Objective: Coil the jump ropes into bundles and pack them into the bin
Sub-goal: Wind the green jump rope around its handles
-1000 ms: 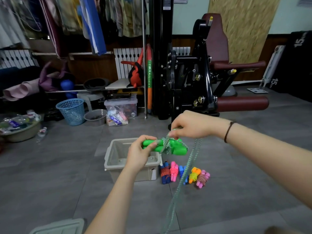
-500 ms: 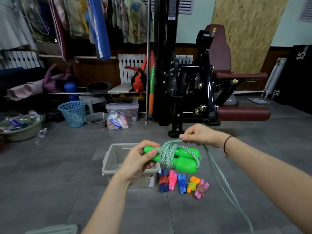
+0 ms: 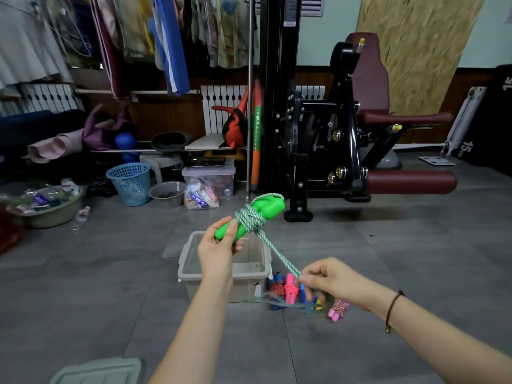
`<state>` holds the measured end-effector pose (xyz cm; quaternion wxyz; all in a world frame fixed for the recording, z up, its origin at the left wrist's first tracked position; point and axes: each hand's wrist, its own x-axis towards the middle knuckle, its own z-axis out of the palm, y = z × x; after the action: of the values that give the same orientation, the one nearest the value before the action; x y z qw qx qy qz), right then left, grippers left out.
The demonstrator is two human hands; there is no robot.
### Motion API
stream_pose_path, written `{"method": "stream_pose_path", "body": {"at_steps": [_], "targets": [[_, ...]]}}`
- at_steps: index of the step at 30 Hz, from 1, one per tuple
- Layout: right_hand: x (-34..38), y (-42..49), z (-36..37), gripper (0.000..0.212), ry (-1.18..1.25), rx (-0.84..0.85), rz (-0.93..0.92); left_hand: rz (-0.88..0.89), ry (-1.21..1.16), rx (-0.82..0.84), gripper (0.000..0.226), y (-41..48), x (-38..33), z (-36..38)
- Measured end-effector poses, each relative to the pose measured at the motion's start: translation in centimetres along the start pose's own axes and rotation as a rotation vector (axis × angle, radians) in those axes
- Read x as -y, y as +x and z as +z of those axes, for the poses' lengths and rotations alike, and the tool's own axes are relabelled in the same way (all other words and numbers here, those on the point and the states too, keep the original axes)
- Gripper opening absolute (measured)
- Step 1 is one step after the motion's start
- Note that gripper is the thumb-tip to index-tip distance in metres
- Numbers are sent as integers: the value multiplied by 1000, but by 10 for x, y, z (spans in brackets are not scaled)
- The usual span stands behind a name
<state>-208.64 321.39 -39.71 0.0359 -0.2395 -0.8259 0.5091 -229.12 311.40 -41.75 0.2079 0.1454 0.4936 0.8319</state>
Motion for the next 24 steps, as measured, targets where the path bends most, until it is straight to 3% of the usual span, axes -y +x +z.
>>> {"method": "stream_pose_path", "body": {"at_steps": [3, 8, 14, 17, 21, 24], "targets": [[32, -18, 11, 24, -244, -2, -41, 92, 259, 59, 10, -2, 4, 0], [76, -30, 14, 32, -594, -9, -162, 240, 638, 305, 10, -16, 7, 8], [108, -4, -44, 33, -731, -170, -144, 181, 711, 708, 25, -30, 3, 11], [99, 13, -78, 32, -697, -208, -76, 79, 583, 833, 20, -31, -4, 8], [70, 28, -88, 33, -479, -184, -36, -114, 327, 838, 8, -32, -12, 3], [38, 39, -68, 39, -216, -166, -22, -189, 61, 799, 30, -28, -12, 0]]}}
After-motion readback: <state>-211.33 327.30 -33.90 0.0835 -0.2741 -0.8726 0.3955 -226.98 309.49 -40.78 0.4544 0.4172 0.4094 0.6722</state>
